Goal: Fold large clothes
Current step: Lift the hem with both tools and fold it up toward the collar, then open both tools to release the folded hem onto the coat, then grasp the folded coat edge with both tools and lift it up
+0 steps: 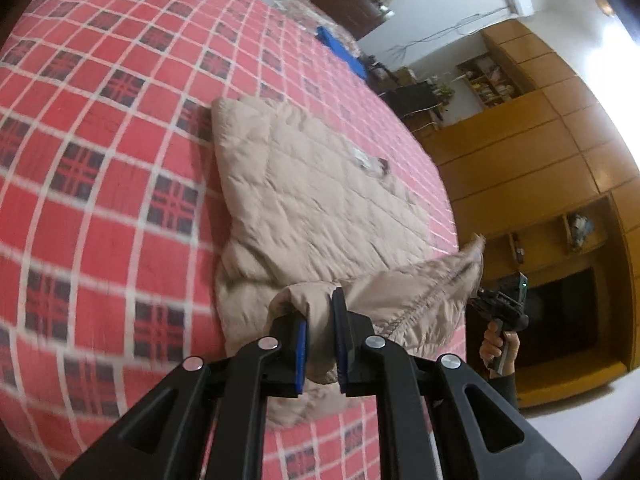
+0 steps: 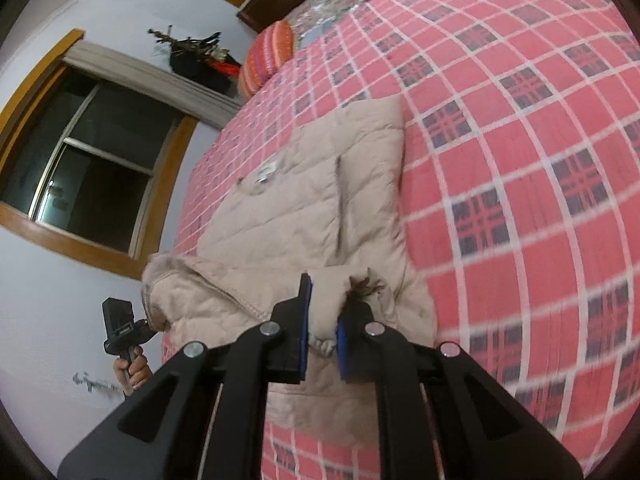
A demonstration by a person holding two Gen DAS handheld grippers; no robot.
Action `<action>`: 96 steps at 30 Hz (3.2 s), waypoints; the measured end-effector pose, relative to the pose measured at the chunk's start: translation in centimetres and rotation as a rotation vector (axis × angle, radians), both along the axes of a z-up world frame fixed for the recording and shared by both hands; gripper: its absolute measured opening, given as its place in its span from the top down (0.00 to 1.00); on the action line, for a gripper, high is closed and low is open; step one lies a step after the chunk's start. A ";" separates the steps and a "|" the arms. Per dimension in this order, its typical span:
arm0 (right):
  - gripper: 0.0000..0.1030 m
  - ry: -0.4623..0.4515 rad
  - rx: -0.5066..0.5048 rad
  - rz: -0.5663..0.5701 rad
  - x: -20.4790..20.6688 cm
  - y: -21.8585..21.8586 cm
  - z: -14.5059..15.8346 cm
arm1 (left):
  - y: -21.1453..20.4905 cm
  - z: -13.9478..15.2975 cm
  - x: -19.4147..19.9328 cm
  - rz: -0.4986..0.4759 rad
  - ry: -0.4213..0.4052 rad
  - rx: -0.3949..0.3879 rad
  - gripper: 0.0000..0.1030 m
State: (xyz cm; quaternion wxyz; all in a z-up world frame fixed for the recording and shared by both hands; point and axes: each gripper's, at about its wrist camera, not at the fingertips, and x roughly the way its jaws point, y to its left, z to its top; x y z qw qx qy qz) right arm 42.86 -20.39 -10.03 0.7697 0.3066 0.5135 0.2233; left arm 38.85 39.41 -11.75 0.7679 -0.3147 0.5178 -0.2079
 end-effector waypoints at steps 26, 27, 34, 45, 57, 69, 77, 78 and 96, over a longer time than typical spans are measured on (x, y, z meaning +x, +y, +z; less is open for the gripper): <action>0.37 -0.046 -0.061 -0.031 0.5 -1.3 -0.3 | 2.4 -1.0 1.4 0.059 -0.070 0.090 0.28; 0.37 -0.039 -0.064 -0.033 0.7 -1.4 -0.9 | 2.2 -1.4 1.6 0.052 -0.062 0.096 0.28; 0.37 -0.005 -0.040 -0.036 2.1 -1.8 -4.0 | 0.8 -3.2 3.3 0.032 -0.039 0.117 0.28; 0.81 -0.058 -0.076 0.011 1.9 -0.4 -4.0 | -0.1 -2.8 2.5 0.060 -0.107 0.198 0.82; 0.89 -0.259 -0.190 -0.009 -2.7 1.1 2.0 | -1.5 3.7 -2.0 0.049 -0.299 0.230 0.91; 0.90 -0.494 -0.227 -0.048 -2.7 1.6 10.5 | -1.7 12.8 -1.0 0.068 -0.498 0.244 0.93; 0.90 -0.528 -0.271 -0.092 3.2 1.4 12.4 | -1.9 15.9 5.4 0.101 -0.516 0.303 0.93; 0.90 -0.523 -0.279 -0.096 4.6 1.4 12.3 | -1.9 16.0 6.0 0.104 -0.512 0.309 0.93; 0.90 -0.357 -0.425 -0.095 21.0 4.7 2.4 | 0.0 4.1 21.7 0.173 -0.211 0.357 0.93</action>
